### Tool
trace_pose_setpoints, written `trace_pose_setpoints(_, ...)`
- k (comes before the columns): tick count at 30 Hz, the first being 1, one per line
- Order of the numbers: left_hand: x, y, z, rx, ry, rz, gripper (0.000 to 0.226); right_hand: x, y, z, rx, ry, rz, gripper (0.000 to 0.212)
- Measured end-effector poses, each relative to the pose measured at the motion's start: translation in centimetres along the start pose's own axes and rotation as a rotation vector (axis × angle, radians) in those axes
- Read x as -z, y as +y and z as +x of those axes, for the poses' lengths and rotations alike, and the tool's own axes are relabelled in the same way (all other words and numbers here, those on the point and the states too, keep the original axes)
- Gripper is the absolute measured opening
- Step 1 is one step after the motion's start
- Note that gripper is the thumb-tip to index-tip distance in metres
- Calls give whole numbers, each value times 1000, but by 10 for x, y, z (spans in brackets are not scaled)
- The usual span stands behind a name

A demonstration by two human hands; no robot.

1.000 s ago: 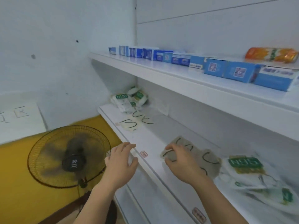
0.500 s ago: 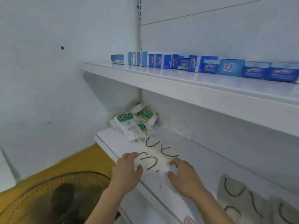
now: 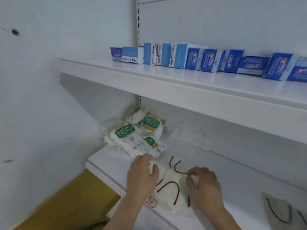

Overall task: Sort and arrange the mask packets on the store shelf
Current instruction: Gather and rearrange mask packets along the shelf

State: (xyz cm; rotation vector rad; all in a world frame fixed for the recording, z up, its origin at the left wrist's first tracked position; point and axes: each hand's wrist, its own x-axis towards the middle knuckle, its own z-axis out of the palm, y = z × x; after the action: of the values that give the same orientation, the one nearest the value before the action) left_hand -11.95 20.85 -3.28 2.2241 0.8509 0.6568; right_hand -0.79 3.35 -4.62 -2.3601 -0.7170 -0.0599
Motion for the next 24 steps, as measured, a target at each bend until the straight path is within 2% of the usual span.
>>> trace_pose_setpoints(2,24,-20,28,51,214,-60,32,-2,-20,23,68,-17,123,18)
trace_pose_setpoints(4,48,-37,61,146,389,-41,43,-6,-52,51,118,-117,199,15)
trace_pose_setpoints(6,67,-52,94,314,480,-104,61,-21,-86,79,164,-210,166,37)
trace_pose_setpoints(7,73,-58,108,376,489,-157,68,-32,-101,91,174,-280,117,55)
trace_pose_setpoints(9,75,-70,128,379,442,-217,78,-58,-123,109,142,-460,-54,94)
trace_pose_setpoints(10,73,-75,133,362,394,-204,81,-71,-130,115,120,-533,-162,105)
trace_pose_setpoints(11,70,-79,136,354,354,-168,83,-82,-134,118,104,-573,-259,108)
trace_pose_setpoints(13,66,-88,142,360,331,-102,83,-94,-137,119,97,-543,-336,96)
trace_pose_setpoints(15,67,-93,147,358,319,-144,80,-96,-137,117,108,-463,-294,80)
trace_pose_setpoints(19,73,-95,151,268,255,-87,40,-82,-129,110,145,-350,-91,52)
trace_pose_setpoints(21,77,-88,150,240,290,-104,29,-70,-127,106,144,-278,76,44)
trace_pose_setpoints(24,84,-75,145,231,393,-223,23,-52,-123,102,171,-66,235,34)
